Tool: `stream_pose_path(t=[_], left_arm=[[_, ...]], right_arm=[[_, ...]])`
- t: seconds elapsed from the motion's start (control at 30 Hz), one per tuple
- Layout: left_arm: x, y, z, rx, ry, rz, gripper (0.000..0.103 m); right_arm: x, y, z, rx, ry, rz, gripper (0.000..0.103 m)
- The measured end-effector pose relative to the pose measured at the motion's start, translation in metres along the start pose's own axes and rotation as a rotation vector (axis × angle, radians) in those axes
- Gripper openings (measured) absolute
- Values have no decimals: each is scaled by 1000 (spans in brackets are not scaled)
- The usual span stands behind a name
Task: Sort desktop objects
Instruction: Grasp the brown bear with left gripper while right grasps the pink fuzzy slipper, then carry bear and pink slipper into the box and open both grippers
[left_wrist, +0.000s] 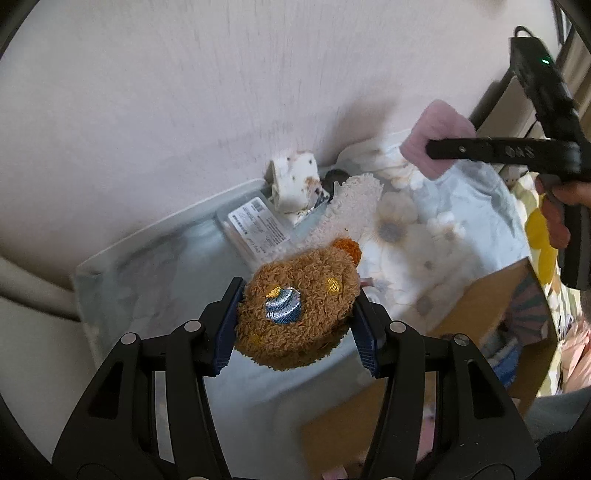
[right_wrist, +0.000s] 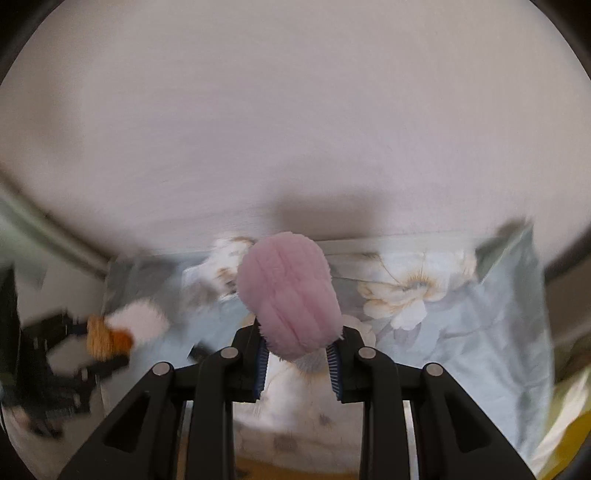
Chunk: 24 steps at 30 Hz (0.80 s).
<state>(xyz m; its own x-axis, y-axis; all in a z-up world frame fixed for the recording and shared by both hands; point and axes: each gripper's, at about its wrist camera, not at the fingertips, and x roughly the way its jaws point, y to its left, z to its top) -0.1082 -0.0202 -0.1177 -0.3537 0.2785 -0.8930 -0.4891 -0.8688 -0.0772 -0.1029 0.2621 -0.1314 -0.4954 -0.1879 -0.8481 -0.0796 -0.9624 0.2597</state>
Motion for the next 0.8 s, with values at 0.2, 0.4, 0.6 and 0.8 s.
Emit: stream_pose_path(t=[0.2, 0.4, 0.6, 0.8], left_arm=[[-54, -14, -16, -27, -52, 15, 51], [-94, -33, -45, -81, -99, 0, 51], [-106, -55, -75, -108, -93, -13, 51], [-99, -77, -106, -118, -46, -27, 51]], right_arm=[[-52, 22, 4, -147, -28, 70, 25], [-79, 29, -26, -280, -22, 69, 25], [-85, 42, -73, -356, 24, 49, 25], [-86, 45, -108, -389, 98, 31, 25]])
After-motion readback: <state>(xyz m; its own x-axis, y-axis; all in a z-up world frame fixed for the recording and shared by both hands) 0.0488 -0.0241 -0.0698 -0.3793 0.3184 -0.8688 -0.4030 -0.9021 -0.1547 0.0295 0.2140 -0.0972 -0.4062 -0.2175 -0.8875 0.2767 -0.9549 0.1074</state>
